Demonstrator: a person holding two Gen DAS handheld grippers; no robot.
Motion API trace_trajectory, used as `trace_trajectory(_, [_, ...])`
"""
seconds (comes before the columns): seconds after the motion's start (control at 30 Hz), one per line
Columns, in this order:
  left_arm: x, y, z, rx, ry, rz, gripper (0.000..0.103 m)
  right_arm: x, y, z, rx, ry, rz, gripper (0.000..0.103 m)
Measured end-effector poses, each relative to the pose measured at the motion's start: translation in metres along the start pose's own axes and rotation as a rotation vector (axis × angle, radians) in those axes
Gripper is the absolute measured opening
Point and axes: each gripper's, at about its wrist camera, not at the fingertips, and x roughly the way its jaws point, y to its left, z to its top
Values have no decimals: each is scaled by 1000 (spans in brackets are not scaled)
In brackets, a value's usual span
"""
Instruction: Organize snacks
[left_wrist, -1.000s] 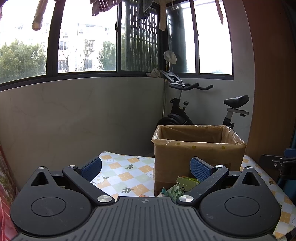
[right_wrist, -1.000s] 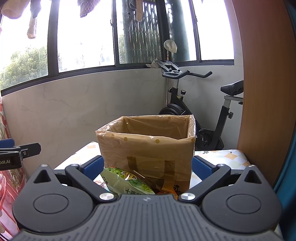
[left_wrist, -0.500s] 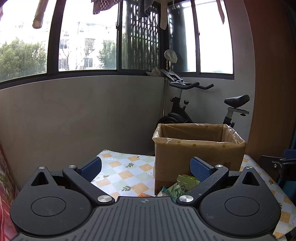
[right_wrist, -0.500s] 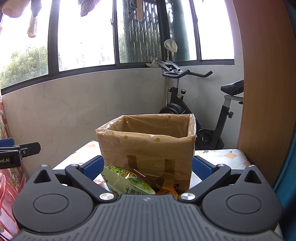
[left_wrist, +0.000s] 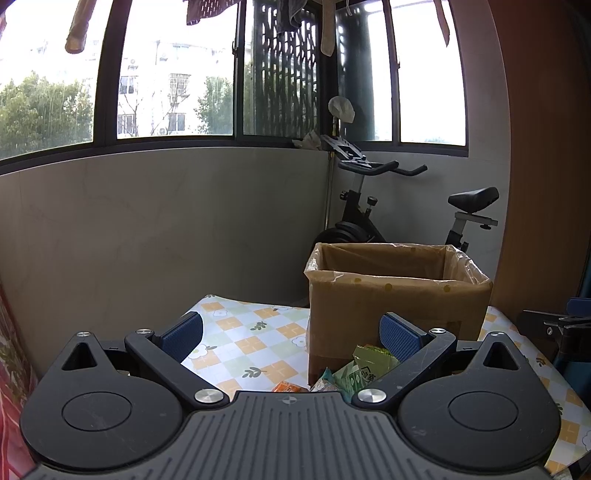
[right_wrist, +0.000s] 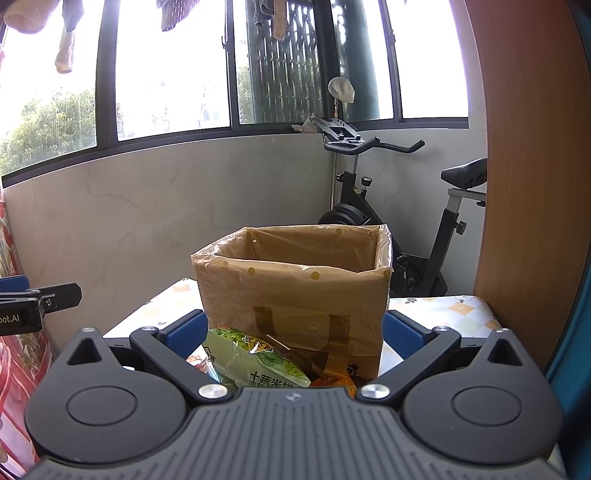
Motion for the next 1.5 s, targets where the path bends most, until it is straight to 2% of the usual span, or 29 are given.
trace_trajectory(0.73, [8,2,-6,-11,33,14,103,5,-8,-10,27,-21,-4,103])
trace_trajectory(1.1, [52,22,-34,8,145,89,102,39,-22,-43,74,3,-34,103])
trace_trajectory(1.2, [65,25,-45,6,164,73,102,51,-27,-54,77,14,-41,103])
trace_trajectory(1.27, [74,25,-51,-12,184,54,98,58,-30,-60,68,26,-53,103])
trace_trajectory(1.4, [89,19,-64,-51,227,-18,95,69,-34,-73,34,46,-85,103])
trace_trajectory(1.5, [94,2,-75,-34,237,-80,95,76,-37,-83,25,65,-93,103])
